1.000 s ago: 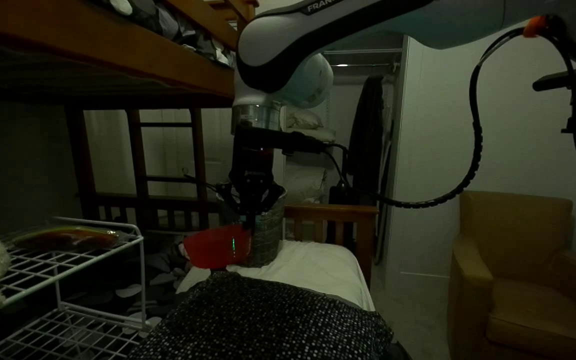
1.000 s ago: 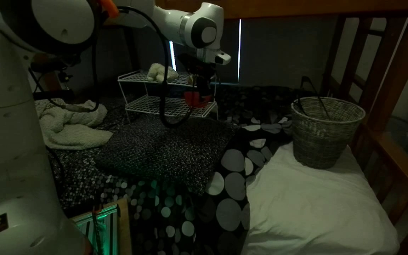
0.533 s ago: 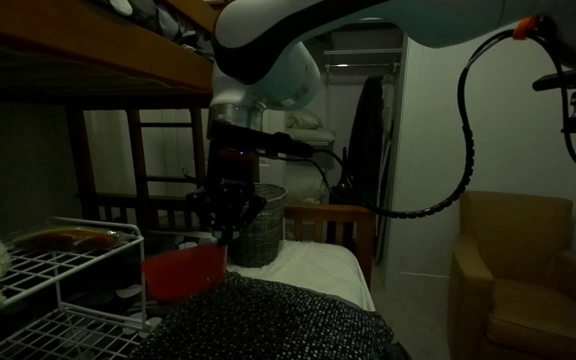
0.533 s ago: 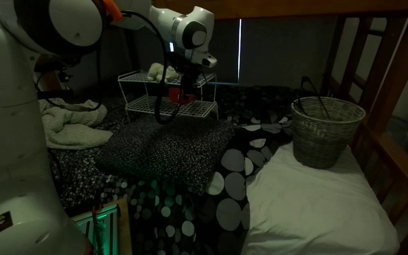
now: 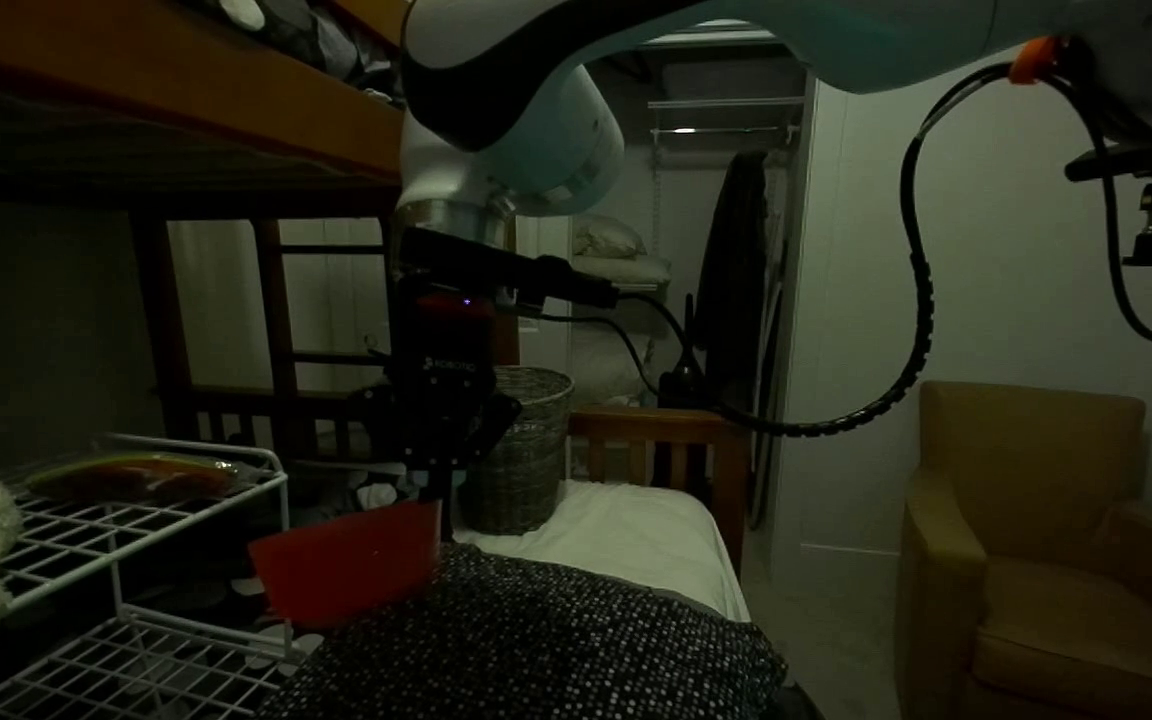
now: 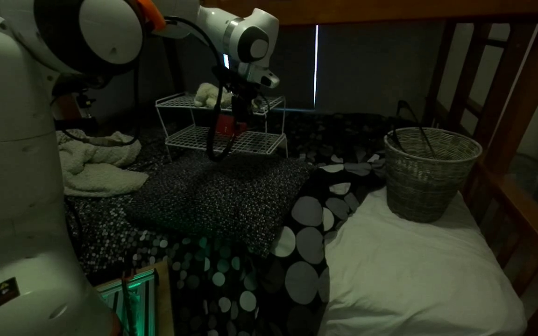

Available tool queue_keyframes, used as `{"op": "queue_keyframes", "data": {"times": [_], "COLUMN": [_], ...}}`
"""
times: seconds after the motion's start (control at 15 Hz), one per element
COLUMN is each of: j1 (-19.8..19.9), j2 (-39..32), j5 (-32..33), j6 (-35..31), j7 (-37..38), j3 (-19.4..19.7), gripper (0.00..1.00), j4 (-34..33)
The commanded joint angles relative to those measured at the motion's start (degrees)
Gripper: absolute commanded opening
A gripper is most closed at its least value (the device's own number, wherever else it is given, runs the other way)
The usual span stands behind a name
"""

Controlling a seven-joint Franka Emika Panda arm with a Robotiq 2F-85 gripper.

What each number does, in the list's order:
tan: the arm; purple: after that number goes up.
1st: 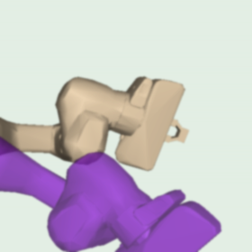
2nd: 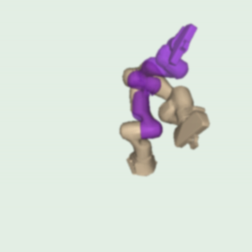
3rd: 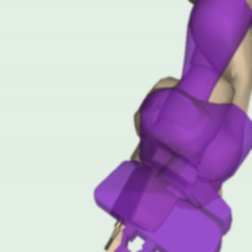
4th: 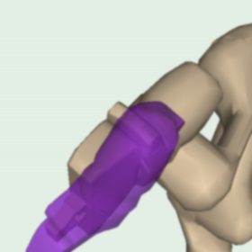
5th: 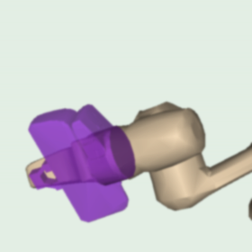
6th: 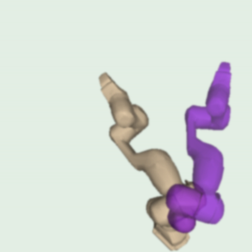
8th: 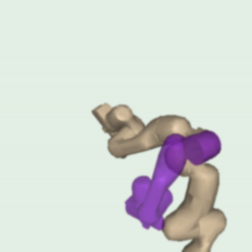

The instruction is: Put the bowl on the bottom rack on the left

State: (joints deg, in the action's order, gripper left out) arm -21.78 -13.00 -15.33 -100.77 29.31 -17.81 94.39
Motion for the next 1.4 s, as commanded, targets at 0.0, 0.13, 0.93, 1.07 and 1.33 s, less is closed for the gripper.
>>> {"op": "queue_keyframes", "data": {"times": [0.0, 0.13, 0.93, 1.07, 1.33], "j1": [-2.43, -4.08, -12.33, -12.91, -14.01], "j2": [-1.37, -4.15, -8.45, -9.26, -10.32], "j5": [3.1, 3.96, 21.34, 22.08, 21.97], "j6": [-3.66, -5.12, -35.52, -39.27, -45.76], "j7": [3.55, 5.12, 18.88, 19.02, 19.55], "j3": [0.06, -0.45, 3.14, 3.43, 4.61], "gripper": [0.01, 0.01, 0.01, 0.01, 0.01], "j4": [0.17, -0.53, 4.85, 5.57, 7.47]}}
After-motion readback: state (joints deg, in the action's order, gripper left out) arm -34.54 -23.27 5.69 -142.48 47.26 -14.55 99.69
